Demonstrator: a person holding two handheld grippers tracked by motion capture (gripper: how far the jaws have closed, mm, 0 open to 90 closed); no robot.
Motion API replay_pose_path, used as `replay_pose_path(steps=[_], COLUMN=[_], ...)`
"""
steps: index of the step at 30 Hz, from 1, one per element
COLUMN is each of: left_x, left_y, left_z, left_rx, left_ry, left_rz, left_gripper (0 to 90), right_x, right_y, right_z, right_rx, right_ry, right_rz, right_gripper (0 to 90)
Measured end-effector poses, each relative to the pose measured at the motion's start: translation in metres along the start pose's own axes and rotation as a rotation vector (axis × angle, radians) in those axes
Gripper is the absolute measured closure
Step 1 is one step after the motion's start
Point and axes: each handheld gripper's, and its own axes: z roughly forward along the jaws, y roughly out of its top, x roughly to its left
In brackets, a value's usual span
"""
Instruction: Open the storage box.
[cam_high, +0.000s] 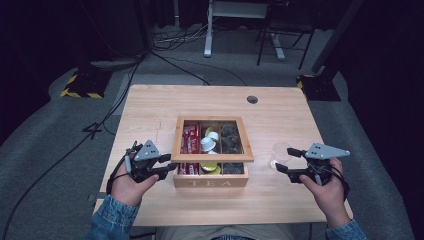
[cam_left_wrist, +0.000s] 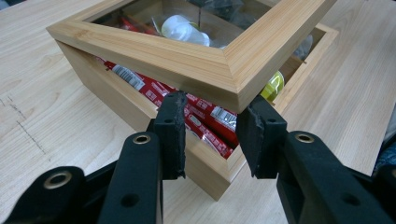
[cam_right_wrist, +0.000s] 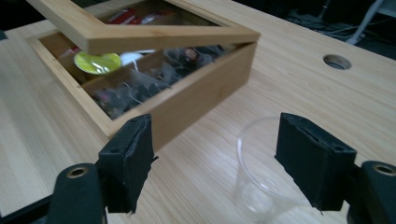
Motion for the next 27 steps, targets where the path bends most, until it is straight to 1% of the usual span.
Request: replay_pose_path(steps=[2,6,7,8,11,12,14,17,20,21,25,27], left_x=[0.0,-0.001,-0.001,-0.001,-0.002,-0.002,-0.002,-0.001,-0.001,-0.001,-0.001,-0.001], left_y=[0.001,0.004,0.004,0.005,0.008,0.008,0.009,0.01,0.01,0.01,0.01,0.01], left_z=[0.0,0.0,0.0,0.0,-0.002,-0.002,-0.003,-0.004,-0.004,-0.004,-0.004,-0.003], left_rx=[-0.004,0.006,-0.007,-0.022,-0.028,-0.028,-0.038,-0.051,-0.052,-0.052,-0.058,-0.06], left_ry=[0.009,0.033,0.041,0.041,0.057,0.058,0.062,0.062,0.063,0.064,0.067,0.068], left_rz=[0.005,0.017,0.019,0.025,0.043,0.045,0.042,0.039,0.041,0.044,0.045,0.046], left_gripper=[63.1,61.7,61.1,57.6,56.8,56.4,56.4,56.4,56.3,56.3,56.2,56.1], right_x=[0.004,0.014,0.016,0.019,0.026,0.029,0.034,0.04,0.044,0.045,0.045,0.044], right_y=[0.006,0.017,0.019,0.022,0.026,0.029,0.033,0.038,0.044,0.046,0.05,0.051], right_z=[0.002,0.012,0.015,0.019,0.029,0.033,0.041,0.05,0.057,0.06,0.063,0.063], right_rx=[-0.01,-0.042,-0.041,-0.038,-0.028,-0.02,-0.011,-0.004,-0.002,-0.004,-0.009,-0.012], right_ry=[0.018,0.054,0.06,0.066,0.077,0.082,0.089,0.097,0.098,0.091,0.076,0.061], right_rz=[-0.007,-0.011,-0.019,-0.028,-0.055,-0.072,-0.1,-0.127,-0.156,-0.163,-0.184,-0.195], right_gripper=[26.6,27.0,27.7,28.4,29.5,30.3,31.7,33.2,35.0,35.8,39.5,39.9])
